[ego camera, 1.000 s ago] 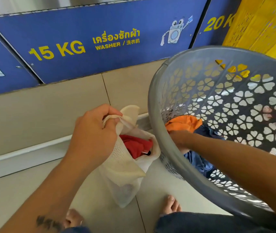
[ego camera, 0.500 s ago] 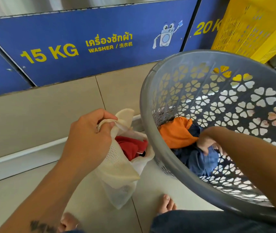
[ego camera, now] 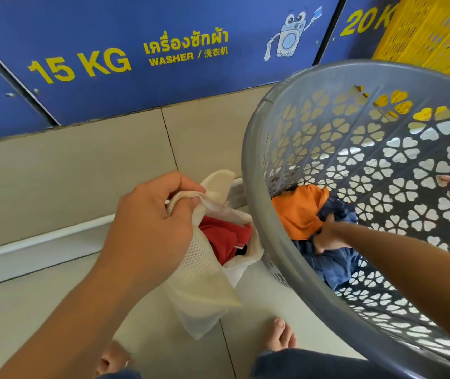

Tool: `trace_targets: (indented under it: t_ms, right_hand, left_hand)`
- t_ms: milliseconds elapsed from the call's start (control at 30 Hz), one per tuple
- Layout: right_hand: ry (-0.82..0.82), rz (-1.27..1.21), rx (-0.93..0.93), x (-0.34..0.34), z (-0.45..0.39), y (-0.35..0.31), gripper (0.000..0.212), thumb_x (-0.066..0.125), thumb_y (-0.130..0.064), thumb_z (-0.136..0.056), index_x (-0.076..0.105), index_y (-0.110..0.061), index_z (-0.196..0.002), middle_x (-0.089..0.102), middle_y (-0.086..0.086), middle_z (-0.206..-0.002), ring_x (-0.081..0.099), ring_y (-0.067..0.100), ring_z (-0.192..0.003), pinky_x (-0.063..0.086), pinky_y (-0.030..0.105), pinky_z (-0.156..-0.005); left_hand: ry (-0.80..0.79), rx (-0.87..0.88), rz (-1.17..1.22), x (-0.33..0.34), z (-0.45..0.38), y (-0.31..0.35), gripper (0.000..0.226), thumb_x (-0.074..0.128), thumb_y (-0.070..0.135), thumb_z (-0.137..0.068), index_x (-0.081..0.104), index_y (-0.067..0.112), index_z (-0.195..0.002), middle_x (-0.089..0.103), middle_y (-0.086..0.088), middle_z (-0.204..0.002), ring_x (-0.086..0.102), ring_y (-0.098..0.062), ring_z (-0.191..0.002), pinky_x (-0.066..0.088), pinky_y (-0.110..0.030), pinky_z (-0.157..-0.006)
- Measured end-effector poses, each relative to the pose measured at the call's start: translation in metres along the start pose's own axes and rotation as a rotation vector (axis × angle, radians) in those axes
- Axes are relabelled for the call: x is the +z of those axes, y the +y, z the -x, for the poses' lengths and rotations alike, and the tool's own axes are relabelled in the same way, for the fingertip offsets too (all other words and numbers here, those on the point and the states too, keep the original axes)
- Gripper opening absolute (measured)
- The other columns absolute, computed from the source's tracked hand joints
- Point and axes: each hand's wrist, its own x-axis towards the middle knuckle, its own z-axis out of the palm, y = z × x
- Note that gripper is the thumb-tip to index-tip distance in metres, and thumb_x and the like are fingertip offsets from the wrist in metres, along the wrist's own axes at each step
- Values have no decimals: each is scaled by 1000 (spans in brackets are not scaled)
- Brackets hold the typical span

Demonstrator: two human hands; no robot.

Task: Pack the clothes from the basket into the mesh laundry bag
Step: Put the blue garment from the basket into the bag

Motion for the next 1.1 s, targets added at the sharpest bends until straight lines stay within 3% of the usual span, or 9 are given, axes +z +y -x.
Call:
trace_targets:
  t_ms: [67, 133, 200, 333, 400, 533, 700, 900, 1100]
  right_hand:
    - [37, -104, 48, 12, -10, 0, 115, 72, -26, -79, -11, -1, -155, 24, 32, -155, 31, 43, -143, 38, 45, -113]
    - [62, -112, 30, 8, 8, -3, 67, 61, -17, -89, 28, 4, -143, 52, 23, -129, 50, 34, -126, 50, 36, -94]
    - [-43, -19, -1, 6, 17, -3, 42, 58, -17, -91, 43, -1, -127, 55, 15, -103, 61, 28, -100, 52, 32, -70]
    - [-203, -56, -6, -14, 40, -6, 63, 64, -20, -89, 33, -10, -143, 48, 18, -135, 54, 35, -118, 51, 49, -96]
    - [-188, -81, -29, -31, 58, -3, 65, 63, -18, -90, 32, -11, -146, 43, 20, -144, 49, 40, -129, 49, 52, -88]
    - [-169, -216, -161, -64, 81, 22, 57, 61, -10, -78, 48, -8, -133, 63, 18, -122, 65, 38, -108, 52, 61, -95]
    - [137, -325, -393, -71, 135, 49, 33, 61, -9, -81, 50, -15, -112, 63, 8, -98, 64, 22, -85, 57, 34, -68]
    - [559, -410, -584, -61, 204, 67, 17, 59, -17, -82, 51, -19, -97, 61, 8, -89, 59, 28, -81, 47, 39, -65]
    - [945, -934, -736, -59, 285, 72, 11, 60, -11, -85, 52, -18, -87, 59, 0, -77, 53, 16, -67, 37, 32, -55]
  left_hand:
    - [5, 2, -5, 0, -2, -1, 21, 60, 21, -93, 69, 34, -79, 68, 16, -77, 60, -4, -76, 41, -10, -54]
    - [1, 3, 5, 1, -4, 0, 21, 60, 21, -94, 69, 34, -80, 68, 15, -78, 61, -7, -78, 43, -18, -58]
    - [-2, -2, 14, 1, -5, 1, 20, 60, 22, -94, 69, 33, -80, 68, 15, -78, 61, -8, -78, 42, -21, -59]
    - [13, 8, -54, 0, -6, 4, 19, 59, 24, -93, 69, 33, -79, 67, 16, -75, 59, 0, -78, 38, -14, -57]
    - [38, 40, -50, -3, -7, 12, 21, 60, 21, -92, 71, 32, -78, 68, 18, -75, 60, 0, -78, 37, -11, -58]
    - [188, 104, -15, -23, -1, 38, 20, 61, 18, -90, 72, 32, -80, 66, 23, -79, 58, 6, -77, 36, -3, -59]
    - [395, 230, 133, -71, 16, 75, 25, 61, 19, -89, 67, 38, -73, 64, 34, -69, 57, 15, -69, 36, 2, -58]
    - [410, 338, 258, -96, 46, 107, 22, 62, 10, -87, 74, 28, -85, 71, 18, -85, 62, 8, -77, 44, -3, -70]
    - [427, 249, 405, -93, 57, 104, 26, 63, 11, -86, 72, 33, -76, 72, 15, -85, 64, 3, -79, 46, -17, -73]
